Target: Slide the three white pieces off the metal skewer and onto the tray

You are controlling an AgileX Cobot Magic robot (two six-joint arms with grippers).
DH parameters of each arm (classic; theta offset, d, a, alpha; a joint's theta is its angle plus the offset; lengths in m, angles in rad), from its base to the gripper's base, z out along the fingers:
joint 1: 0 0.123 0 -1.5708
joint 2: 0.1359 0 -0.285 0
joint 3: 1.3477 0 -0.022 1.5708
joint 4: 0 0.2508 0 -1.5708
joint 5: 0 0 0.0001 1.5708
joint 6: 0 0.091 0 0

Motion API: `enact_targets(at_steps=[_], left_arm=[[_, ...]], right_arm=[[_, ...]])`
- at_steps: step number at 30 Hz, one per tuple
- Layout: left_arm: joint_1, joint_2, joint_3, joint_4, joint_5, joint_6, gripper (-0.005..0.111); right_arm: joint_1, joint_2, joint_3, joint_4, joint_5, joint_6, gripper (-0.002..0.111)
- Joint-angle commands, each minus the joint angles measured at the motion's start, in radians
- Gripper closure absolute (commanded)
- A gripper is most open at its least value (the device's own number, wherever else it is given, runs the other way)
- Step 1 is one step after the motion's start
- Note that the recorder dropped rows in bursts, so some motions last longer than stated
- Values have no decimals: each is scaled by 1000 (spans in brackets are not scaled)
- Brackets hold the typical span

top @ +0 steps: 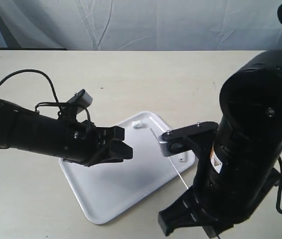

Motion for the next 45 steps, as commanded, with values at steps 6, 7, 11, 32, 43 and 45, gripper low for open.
enact_targets(at_steps=[6, 7, 11, 32, 43, 45], left_arm=[[-3, 5, 2, 326, 54, -75, 92], [-3, 5, 2, 342, 54, -80, 95], [-3, 5, 2, 367, 56, -84, 107], [-3, -2, 2, 461, 8, -135, 107], [-3, -327, 2, 571, -152, -145, 107], [-3, -424, 2, 626, -194, -197, 107]], right_arm=[[0, 179, -6, -159, -314, 5, 109], [-2, 198, -6, -170, -335, 4, 109], [-2, 285, -6, -216, -421, -1, 109], [-128, 368, -364, -243, -165, -222, 100], [-128, 7, -362, -361, -234, -229, 100], [-128, -52, -362, -386, -226, -229, 100]])
